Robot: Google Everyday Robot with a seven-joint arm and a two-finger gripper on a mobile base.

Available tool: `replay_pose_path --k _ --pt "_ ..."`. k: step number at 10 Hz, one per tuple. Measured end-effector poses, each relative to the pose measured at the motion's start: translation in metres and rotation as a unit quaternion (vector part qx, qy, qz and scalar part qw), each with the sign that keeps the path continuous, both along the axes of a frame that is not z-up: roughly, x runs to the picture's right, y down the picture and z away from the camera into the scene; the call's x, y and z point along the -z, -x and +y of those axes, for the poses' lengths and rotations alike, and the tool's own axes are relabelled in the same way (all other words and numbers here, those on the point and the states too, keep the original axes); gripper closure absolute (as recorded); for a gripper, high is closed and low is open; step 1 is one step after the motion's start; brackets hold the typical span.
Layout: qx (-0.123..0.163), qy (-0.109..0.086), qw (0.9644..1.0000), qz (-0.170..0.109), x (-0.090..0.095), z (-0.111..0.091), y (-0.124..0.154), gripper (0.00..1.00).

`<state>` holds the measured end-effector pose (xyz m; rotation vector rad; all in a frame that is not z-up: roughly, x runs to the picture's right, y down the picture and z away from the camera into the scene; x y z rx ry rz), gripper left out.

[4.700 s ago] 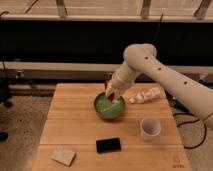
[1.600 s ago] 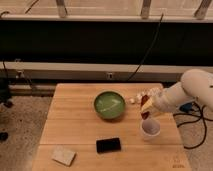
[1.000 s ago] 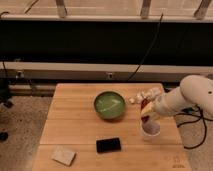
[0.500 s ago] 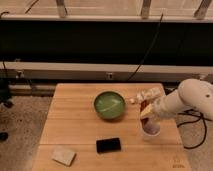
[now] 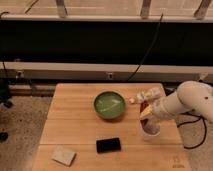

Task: Place the pepper in the ceramic cup

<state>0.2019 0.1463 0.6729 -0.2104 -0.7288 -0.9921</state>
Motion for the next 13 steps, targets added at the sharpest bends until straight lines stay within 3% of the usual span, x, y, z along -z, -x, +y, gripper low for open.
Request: replay_pose_path --k 6,9,13 --pt "-0.006 0.033 0.9987 0.038 -0.013 0.022 -0.041 0.98" --pt "-0.013 0.040 0.9982 0.044 -0.011 0.028 -0.051 0.70" --pt "-0.014 0.035 0.9989 0.029 0.006 0.026 -0.053 0.28"
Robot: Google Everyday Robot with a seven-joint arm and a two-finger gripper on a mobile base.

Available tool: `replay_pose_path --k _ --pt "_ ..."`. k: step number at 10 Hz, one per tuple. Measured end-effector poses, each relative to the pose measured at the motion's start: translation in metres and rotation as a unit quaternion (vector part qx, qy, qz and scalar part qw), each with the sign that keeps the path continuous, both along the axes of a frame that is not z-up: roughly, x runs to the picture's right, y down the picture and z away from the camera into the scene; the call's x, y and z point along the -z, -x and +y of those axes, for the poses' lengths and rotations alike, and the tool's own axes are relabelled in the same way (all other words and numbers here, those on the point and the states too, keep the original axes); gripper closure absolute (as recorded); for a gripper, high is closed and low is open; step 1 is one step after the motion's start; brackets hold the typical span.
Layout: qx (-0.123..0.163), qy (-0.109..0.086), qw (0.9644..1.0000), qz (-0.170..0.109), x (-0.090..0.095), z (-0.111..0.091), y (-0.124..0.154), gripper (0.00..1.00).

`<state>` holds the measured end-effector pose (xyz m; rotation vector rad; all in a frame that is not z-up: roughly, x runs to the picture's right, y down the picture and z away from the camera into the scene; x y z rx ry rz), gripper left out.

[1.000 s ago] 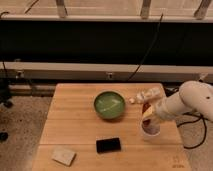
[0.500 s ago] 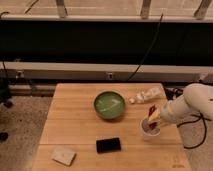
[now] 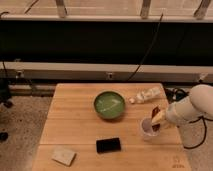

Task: Place the pepper in the ceramic cup

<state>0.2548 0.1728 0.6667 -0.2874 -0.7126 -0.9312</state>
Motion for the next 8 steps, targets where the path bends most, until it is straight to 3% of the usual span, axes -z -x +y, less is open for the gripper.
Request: replay_pose_path --k 1,6,8 --pt "0.001 0.001 1.0000 -0.006 0.0034 0.0003 0.0016 0.21" --pt "0.004 0.001 0.9998 -0.018 0.0092 -0.0002 0.0064 0.20" --pt "0.007 0.003 0.9999 -0.014 0.0055 0.0013 0.0106 0.33"
